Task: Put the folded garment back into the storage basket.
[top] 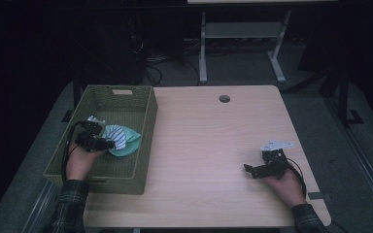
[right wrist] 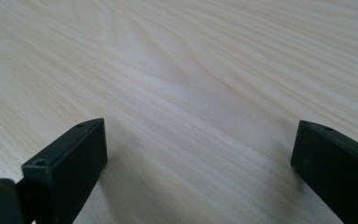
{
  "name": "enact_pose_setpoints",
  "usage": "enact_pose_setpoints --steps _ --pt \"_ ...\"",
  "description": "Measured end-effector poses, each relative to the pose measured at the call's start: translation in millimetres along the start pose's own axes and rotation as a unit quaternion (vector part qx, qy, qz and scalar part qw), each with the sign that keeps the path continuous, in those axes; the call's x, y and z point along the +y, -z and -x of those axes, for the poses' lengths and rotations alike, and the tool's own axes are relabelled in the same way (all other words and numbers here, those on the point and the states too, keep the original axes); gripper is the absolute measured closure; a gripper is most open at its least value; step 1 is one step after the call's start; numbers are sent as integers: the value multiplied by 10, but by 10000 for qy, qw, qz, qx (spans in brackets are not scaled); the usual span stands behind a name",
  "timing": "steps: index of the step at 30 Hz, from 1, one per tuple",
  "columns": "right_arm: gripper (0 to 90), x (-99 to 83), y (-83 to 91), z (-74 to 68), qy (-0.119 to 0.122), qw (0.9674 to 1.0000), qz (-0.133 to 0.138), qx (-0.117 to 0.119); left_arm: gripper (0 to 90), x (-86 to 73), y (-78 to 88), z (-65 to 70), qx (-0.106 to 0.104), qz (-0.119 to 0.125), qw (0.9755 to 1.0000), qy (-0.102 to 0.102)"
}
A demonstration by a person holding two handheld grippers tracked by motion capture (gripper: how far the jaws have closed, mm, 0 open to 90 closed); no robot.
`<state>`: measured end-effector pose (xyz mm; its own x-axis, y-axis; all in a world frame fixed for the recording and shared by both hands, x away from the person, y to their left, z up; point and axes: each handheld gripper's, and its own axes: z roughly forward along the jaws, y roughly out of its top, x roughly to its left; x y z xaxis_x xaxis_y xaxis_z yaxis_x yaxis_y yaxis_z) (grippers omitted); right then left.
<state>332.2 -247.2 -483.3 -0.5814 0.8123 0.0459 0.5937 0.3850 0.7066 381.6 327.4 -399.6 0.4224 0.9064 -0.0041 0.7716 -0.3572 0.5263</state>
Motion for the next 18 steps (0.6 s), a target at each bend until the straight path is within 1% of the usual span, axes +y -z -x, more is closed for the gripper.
enact_pose_setpoints --steps 4,5,7,9,12,16,18 --pt "31 0 0 0 -5 10000 0 -5 502 3 -7 -19 -4 69 9999 98" --pt "32 1 -1 0 -13 10000 3 -9 483 2 -9 -17 36 52 9999 85" --pt "31 2 -5 2 -6 10000 10 -22 414 3 -13 -15 76 51 9999 81" --pt "31 2 -5 2 -6 10000 9 -22 351 4 -13 -8 101 107 9998 100" --pt "31 2 -5 2 -7 10000 8 -23 231 8 -13 -8 187 162 9996 100" --pt "31 3 -5 1 -16 10000 5 -25 146 13 3 -15 160 294 9993 166" --pt "31 3 -5 1 -16 10000 5 -27 133 19 18 -15 46 384 9991 182"
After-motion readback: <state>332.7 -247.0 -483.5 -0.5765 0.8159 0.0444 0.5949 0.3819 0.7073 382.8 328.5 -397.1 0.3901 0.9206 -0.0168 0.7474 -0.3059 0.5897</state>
